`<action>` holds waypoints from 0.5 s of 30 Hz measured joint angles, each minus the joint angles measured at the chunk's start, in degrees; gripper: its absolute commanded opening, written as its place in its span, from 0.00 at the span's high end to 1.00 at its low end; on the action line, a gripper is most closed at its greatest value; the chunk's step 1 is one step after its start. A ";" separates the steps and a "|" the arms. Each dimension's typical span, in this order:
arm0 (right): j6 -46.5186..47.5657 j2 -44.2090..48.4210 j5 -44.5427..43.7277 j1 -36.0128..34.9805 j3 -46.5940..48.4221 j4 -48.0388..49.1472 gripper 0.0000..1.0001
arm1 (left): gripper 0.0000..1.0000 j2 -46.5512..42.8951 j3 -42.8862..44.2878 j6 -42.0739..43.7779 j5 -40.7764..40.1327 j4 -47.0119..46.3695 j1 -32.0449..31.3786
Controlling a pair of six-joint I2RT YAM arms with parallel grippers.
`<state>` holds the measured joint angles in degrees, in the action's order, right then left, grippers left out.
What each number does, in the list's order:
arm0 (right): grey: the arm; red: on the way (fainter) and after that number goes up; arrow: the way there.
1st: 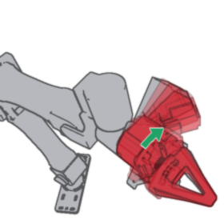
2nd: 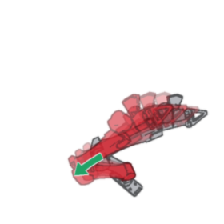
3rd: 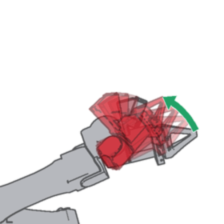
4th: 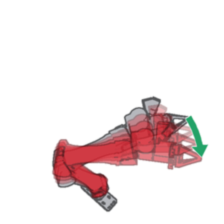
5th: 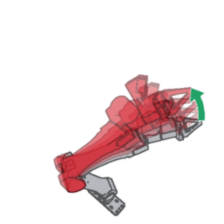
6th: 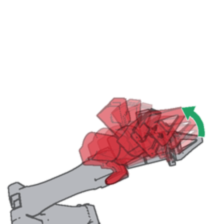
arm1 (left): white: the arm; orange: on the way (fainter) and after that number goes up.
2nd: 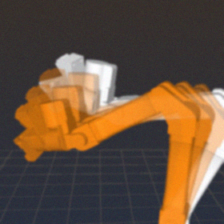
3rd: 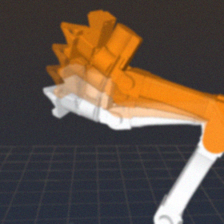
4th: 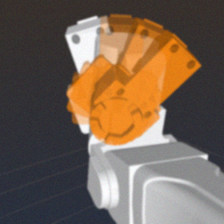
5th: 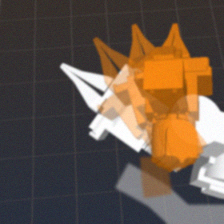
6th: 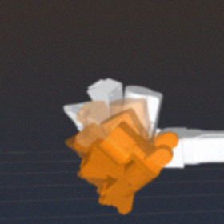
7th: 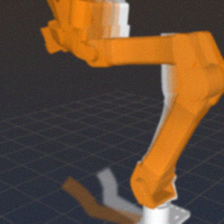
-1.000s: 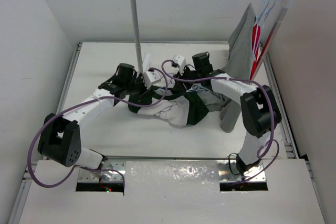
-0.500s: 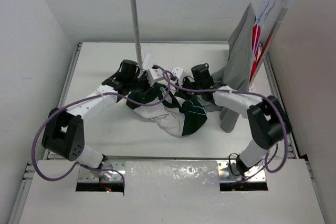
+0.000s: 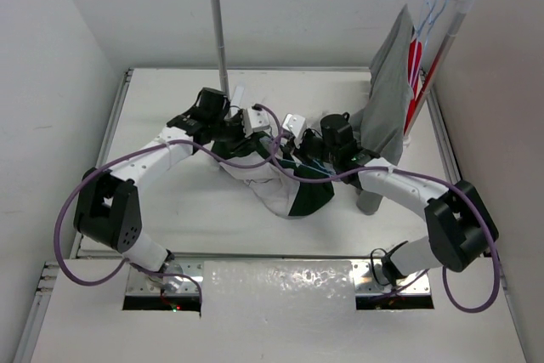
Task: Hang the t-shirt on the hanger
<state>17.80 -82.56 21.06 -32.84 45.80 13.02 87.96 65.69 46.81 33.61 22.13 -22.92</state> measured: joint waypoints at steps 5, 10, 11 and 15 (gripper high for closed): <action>-1.55 -1.25 0.31 -0.04 -0.02 3.56 1.00 | 0.68 0.13 -0.20 5.16 1.97 1.16 0.00; -3.74 -3.96 0.90 -0.04 -0.31 6.43 1.00 | 0.72 0.37 -2.14 6.75 2.32 -2.32 0.00; -4.17 -4.42 1.05 -0.04 -0.42 6.97 1.00 | 0.73 0.61 -2.34 6.64 2.38 -3.21 0.00; -5.88 -5.84 1.44 -0.17 -0.85 8.81 1.00 | 0.81 2.27 -2.36 6.12 4.26 -5.79 0.02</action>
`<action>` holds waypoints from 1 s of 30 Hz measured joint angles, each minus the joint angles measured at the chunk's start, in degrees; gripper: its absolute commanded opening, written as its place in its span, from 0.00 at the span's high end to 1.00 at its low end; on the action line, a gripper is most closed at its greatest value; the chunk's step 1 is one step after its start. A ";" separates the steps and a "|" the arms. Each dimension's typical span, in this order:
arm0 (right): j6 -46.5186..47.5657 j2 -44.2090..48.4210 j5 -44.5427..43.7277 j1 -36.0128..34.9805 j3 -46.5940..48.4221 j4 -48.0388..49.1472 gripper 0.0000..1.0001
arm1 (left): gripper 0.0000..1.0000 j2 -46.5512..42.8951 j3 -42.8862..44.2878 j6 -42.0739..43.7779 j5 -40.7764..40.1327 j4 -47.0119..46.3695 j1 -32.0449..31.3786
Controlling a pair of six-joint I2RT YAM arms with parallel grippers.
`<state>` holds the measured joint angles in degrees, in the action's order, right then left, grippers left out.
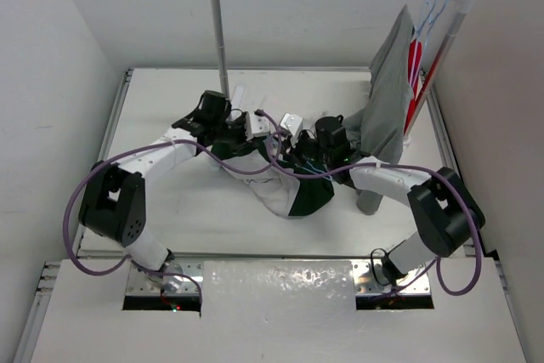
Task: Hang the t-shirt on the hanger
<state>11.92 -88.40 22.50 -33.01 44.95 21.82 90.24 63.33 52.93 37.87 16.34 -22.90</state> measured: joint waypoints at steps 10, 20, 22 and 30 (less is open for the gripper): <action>-0.59 -2.27 -0.66 0.63 -0.02 -0.37 1.00 | 0.84 4.68 0.92 0.59 4.59 -0.81 0.48; -0.76 -3.50 0.31 0.57 1.77 -0.92 1.00 | 0.74 5.40 2.08 0.68 9.20 -0.70 0.44; -0.87 -3.50 0.42 0.57 1.77 -1.07 1.00 | 0.85 5.38 2.16 0.85 9.01 -0.66 0.44; -0.37 -3.17 -0.48 0.70 1.68 -0.83 0.91 | 1.00 3.91 2.47 1.07 6.69 1.90 0.00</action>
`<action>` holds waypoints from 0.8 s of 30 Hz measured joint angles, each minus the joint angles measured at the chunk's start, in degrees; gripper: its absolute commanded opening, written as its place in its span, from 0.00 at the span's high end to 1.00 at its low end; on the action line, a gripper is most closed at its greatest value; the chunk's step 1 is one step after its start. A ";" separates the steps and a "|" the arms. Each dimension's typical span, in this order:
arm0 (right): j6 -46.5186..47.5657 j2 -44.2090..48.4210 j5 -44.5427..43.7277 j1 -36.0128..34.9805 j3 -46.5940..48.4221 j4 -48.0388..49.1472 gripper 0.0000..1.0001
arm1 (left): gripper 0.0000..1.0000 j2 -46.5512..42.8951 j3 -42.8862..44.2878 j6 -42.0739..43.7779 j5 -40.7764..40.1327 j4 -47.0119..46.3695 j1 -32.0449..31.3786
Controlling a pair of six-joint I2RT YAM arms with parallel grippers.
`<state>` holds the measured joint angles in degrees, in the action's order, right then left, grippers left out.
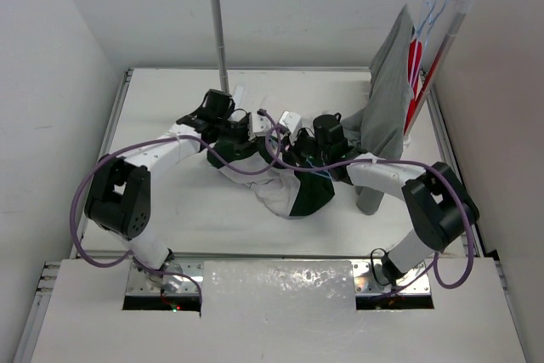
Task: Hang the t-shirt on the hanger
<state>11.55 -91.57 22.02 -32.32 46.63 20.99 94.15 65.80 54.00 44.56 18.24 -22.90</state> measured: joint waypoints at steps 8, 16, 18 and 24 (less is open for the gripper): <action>-5.84 1.05 -16.81 -0.46 5.05 0.04 0.03 | 1.00 -4.48 -2.19 -14.82 -14.27 -3.69 -1.55; -25.33 13.27 -34.53 -0.46 -1.64 0.04 0.25 | 1.00 -10.29 -3.04 -26.32 -21.46 -4.22 -1.40; -30.53 14.51 -35.06 -0.48 -3.48 1.73 0.32 | 1.00 -10.67 -3.63 -28.46 -21.59 -4.44 -1.40; -43.95 6.25 -34.91 -0.66 -5.33 5.03 0.31 | 1.00 -10.69 -5.90 -32.76 -21.44 -5.20 -1.40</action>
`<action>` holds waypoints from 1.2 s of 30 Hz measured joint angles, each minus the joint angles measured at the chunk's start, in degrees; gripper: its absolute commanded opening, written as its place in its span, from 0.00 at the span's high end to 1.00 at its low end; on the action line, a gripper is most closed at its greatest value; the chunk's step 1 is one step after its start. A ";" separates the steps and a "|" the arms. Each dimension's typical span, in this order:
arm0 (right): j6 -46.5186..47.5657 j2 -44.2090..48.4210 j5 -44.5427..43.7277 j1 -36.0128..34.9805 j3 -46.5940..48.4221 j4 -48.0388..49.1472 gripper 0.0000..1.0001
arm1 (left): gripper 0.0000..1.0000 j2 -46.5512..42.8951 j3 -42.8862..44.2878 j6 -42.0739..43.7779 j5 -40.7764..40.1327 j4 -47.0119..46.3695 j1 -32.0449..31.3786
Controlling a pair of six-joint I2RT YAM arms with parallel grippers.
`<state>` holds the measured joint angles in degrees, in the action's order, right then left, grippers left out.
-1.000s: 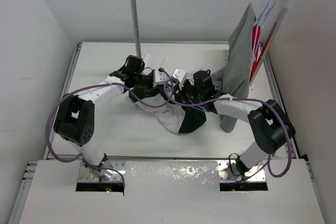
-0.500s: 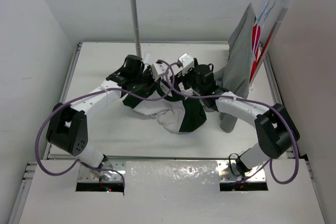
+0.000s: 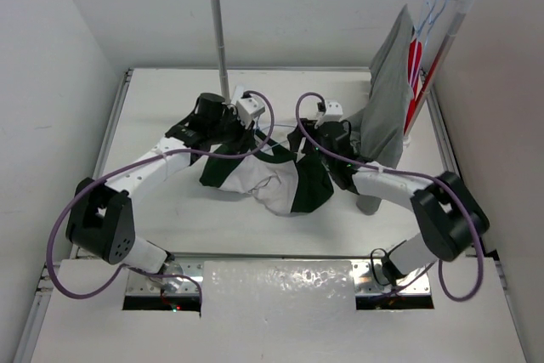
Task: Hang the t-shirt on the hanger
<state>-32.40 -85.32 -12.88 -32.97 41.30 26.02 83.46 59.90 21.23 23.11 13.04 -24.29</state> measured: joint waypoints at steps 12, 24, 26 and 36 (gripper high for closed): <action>-11.63 -17.03 1.46 -0.13 4.35 1.95 0.28 | 1.00 -2.27 -1.55 -2.29 0.11 -1.44 0.00; -17.51 -19.15 6.14 0.20 -1.25 5.70 1.00 | 1.00 -3.76 -1.75 -2.29 0.00 -2.54 1.18; -17.81 -16.70 6.36 1.16 -3.37 6.03 1.00 | 1.00 -4.37 -1.75 -2.19 2.56 -2.27 3.19; -15.52 -8.33 7.82 11.85 -6.03 6.21 1.00 | 1.00 -6.12 -1.75 11.41 14.29 8.55 6.29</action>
<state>-47.92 -93.65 -5.06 -21.12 35.27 32.23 77.34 58.15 32.64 37.41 21.58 -18.00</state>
